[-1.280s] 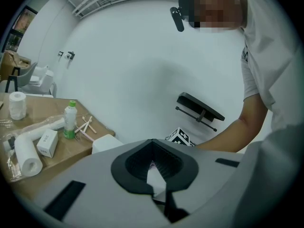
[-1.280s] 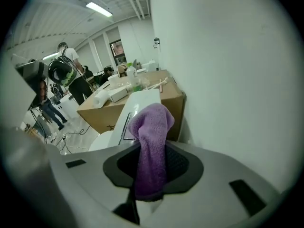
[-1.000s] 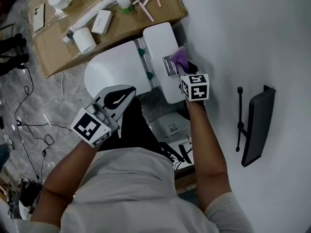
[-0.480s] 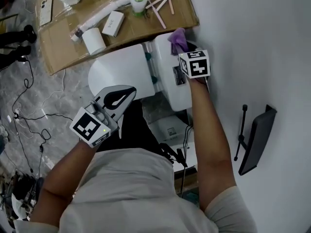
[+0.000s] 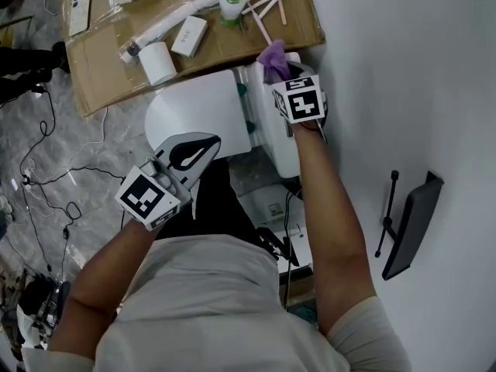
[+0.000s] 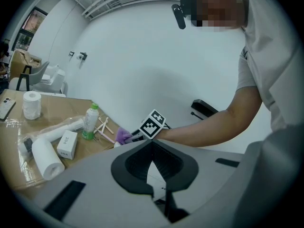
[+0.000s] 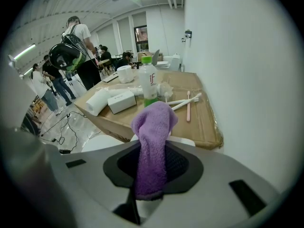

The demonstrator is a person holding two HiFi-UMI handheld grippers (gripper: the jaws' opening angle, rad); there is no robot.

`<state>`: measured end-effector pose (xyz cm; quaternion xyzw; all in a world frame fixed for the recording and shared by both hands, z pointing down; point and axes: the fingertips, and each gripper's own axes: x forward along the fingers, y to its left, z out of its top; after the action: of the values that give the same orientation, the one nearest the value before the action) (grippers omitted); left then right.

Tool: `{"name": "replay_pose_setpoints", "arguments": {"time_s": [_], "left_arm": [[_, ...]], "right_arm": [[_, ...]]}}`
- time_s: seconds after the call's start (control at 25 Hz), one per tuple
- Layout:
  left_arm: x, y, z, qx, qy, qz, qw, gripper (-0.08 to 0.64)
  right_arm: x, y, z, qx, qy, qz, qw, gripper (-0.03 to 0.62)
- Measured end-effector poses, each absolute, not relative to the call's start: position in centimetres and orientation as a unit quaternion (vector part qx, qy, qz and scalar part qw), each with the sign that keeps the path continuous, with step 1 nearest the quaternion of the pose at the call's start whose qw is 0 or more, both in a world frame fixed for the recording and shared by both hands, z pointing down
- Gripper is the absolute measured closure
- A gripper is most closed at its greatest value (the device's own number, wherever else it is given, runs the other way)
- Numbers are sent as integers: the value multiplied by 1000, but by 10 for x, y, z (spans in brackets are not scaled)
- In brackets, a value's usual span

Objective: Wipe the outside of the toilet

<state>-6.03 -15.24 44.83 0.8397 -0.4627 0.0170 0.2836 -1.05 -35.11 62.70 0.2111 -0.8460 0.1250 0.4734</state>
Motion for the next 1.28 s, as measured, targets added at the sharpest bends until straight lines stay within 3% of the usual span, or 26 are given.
{"name": "replay_pose_setpoints", "arguments": {"time_s": [0.44, 1.0, 1.28], "left_arm": [[-43, -138, 454, 848, -444, 18, 290, 554], [-21, -126, 447, 862, -421, 33, 280, 554], [-13, -126, 447, 866, -411, 34, 282, 554]], "right_arm": [[29, -284, 631, 233, -827, 151, 489, 495], [35, -236, 625, 228, -826, 76, 509, 495], [70, -207, 627, 255, -827, 122, 487, 497]]}}
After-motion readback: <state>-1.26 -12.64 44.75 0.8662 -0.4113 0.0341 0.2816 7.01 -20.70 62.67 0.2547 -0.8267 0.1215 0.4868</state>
